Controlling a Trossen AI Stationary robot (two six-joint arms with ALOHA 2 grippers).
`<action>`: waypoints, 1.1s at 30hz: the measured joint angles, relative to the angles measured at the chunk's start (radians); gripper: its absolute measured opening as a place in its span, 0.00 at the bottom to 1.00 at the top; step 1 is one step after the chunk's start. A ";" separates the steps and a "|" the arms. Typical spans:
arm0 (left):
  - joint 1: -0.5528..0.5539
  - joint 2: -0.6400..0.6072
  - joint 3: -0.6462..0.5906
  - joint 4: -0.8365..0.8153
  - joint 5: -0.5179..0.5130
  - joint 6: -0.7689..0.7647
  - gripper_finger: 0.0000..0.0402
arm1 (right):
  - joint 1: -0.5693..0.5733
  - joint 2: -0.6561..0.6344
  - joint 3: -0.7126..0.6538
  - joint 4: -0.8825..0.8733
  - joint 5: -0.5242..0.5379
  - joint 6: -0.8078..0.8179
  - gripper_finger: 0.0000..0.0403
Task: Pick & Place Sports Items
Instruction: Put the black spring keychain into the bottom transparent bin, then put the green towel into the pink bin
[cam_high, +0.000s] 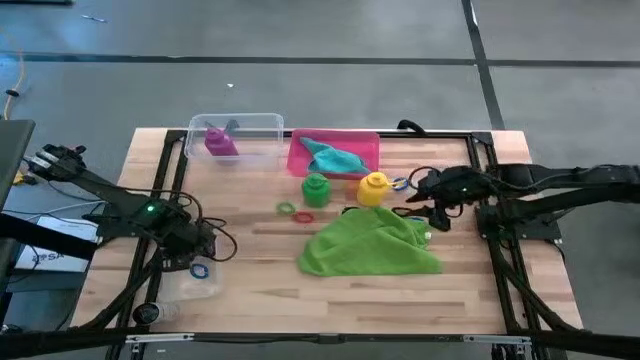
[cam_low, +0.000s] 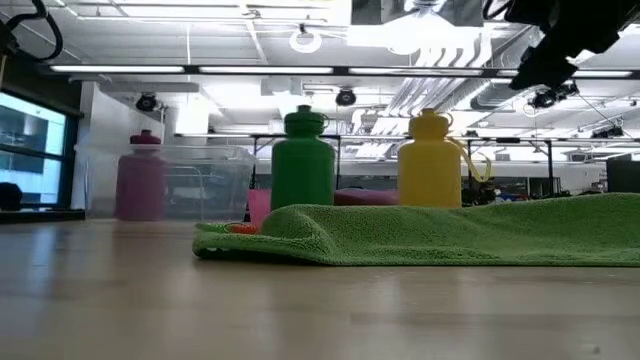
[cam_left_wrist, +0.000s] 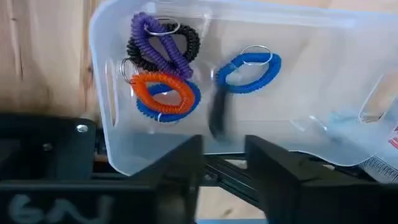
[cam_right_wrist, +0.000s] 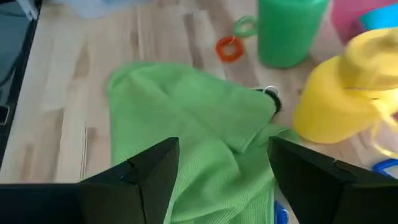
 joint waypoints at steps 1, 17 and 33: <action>0.000 0.000 0.000 0.000 0.000 0.000 0.30 | 0.014 0.014 0.000 0.000 0.000 0.000 0.49; 0.000 0.000 0.000 0.000 0.001 -0.007 0.45 | 0.154 0.299 0.000 0.001 0.023 0.002 0.49; 0.000 0.000 0.000 0.001 0.001 0.001 0.39 | 0.173 0.480 0.000 0.007 0.005 0.178 0.49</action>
